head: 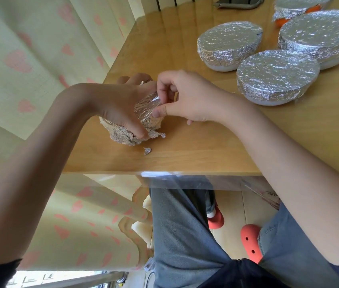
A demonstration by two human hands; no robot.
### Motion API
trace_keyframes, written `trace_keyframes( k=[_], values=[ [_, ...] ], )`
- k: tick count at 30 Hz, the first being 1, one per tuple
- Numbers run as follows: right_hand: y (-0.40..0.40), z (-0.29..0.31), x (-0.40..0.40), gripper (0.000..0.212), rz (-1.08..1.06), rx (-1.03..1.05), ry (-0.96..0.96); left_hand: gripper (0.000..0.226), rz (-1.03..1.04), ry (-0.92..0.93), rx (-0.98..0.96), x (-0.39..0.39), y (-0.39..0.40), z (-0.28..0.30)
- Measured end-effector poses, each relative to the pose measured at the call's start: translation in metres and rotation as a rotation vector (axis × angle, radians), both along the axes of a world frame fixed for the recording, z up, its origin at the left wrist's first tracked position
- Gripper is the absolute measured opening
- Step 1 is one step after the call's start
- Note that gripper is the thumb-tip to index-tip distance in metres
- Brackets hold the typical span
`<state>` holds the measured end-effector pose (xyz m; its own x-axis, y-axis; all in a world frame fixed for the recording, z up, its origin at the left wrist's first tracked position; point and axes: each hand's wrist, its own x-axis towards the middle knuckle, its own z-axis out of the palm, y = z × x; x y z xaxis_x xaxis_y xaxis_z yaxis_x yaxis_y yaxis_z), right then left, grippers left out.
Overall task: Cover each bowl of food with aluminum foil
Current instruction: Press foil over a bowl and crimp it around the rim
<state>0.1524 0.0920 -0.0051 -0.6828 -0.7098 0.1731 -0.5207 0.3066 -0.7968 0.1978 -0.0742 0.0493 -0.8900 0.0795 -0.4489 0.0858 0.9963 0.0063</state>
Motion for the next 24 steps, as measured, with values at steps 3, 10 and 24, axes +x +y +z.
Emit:
trace_keyframes(
  k=[3, 10, 24],
  values=[
    [0.013, -0.011, 0.007, 0.029, -0.046, -0.043, -0.02, 0.107, -0.011, 0.015, -0.032, -0.001, 0.0, 0.001],
    [0.004, -0.028, 0.039, 0.036, -0.2, 0.276, 0.348, 0.106, 0.038, 0.039, -0.02, 0.0, 0.003, -0.002],
    [0.001, -0.008, 0.005, 0.043, -0.182, 0.362, 0.571, 0.104, 0.049, 0.032, -0.039, 0.003, 0.006, -0.004]
  ],
)
